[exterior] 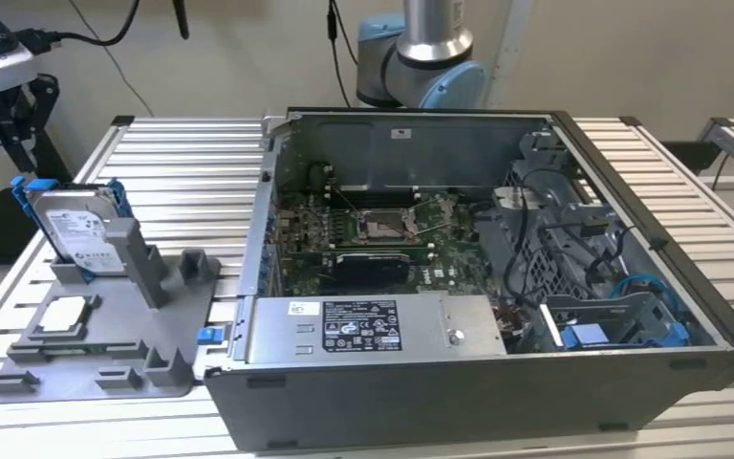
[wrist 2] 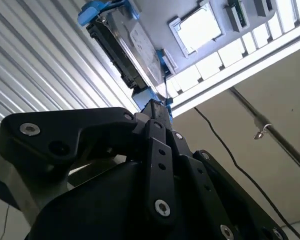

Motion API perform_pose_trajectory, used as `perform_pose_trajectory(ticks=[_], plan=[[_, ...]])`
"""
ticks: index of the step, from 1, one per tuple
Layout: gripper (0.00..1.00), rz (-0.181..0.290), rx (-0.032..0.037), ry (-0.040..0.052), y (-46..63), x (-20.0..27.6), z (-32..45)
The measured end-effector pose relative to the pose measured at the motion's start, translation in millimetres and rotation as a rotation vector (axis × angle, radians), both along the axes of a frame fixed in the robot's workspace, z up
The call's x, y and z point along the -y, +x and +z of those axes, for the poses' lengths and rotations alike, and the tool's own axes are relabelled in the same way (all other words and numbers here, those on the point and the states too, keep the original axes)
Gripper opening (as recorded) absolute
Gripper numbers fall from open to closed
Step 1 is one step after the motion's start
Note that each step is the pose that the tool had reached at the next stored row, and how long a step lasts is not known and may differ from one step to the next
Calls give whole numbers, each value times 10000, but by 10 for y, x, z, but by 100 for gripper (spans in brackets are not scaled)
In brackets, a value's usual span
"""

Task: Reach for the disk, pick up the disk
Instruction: 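Pick up the disk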

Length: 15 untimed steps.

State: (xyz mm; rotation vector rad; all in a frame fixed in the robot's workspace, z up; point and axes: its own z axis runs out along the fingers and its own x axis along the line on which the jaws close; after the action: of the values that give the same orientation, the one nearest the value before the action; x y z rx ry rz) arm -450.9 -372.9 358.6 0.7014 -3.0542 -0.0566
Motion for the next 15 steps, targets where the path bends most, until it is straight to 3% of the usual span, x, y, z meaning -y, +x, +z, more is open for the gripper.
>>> perform_pose_trajectory(ticks=[15], plan=[[0, 2730, 1, 0, 0, 0, 0]])
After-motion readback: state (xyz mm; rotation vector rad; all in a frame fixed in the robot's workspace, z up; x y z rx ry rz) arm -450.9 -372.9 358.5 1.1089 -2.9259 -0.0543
